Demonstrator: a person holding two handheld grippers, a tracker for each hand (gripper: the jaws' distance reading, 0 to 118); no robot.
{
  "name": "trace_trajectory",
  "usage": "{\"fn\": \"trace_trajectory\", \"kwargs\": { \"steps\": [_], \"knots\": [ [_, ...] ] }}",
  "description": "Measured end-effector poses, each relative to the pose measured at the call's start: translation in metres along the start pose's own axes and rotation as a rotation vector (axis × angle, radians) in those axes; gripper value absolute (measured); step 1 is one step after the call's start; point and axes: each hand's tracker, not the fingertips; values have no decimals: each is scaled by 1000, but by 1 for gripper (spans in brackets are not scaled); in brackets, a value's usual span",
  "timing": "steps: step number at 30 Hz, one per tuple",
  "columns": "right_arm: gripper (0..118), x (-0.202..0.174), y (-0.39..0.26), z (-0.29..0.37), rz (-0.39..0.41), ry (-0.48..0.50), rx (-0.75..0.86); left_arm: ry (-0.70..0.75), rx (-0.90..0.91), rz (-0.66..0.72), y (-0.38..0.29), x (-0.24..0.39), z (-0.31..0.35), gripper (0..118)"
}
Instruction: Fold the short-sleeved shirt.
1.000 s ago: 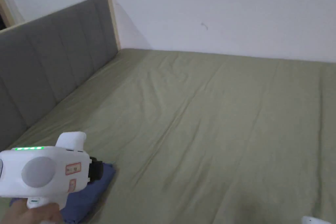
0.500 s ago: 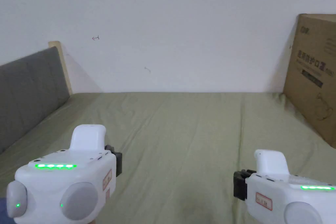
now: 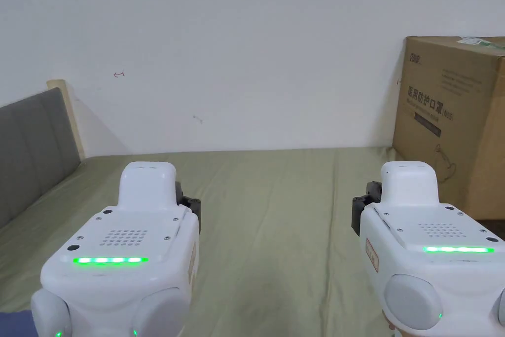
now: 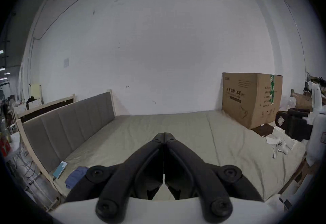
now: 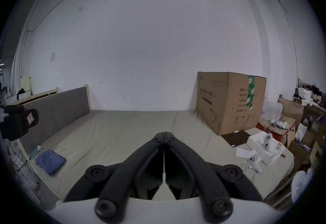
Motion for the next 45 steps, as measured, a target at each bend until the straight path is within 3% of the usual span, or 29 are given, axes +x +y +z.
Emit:
{"fn": "trace_trajectory", "kwargs": {
  "steps": [3, 5, 6, 7, 8, 11, 12, 15, 21, 28, 33, 45],
  "knots": [
    [0, 0, -1, 1, -20, 19, -2, -13, -3, 3, -1, 0, 0, 11],
    [2, -1, -1, 2, -15, 27, 0, -33, 4, 7, -3, -1, 2, 46],
    [6, -2, 0, 2, -4, 29, 1, -48, -7, 6, -2, 0, 1, 69],
    [15, -3, 0, 2, 9, 32, 5, -70, -25, 1, -2, 0, 0, 97],
    [36, -4, 1, 3, 18, 35, 9, -76, -31, 3, -3, 0, -1, 106],
    [102, -6, 2, 1, 16, 30, 6, -74, -6, 9, -5, 1, 3, 109],
    [108, -6, 2, 1, 2, 31, 8, -62, -9, 1, -4, 2, 3, 109],
    [109, -4, 2, 1, -10, 49, 18, -28, -27, -8, -2, 5, 1, 110],
    [109, -8, 3, 2, 40, 30, 46, -102, -40, 86, -3, -10, -1, 110],
    [109, -2, 1, 1, -2, 17, 37, -70, -33, 42, 1, -5, 2, 110],
    [109, -1, -3, 3, 11, 3, 33, -78, -68, 93, 5, -3, 8, 110],
    [109, 6, -6, 5, -9, 2, 22, 22, -51, 8, 3, 13, 8, 110]
  ]
}}
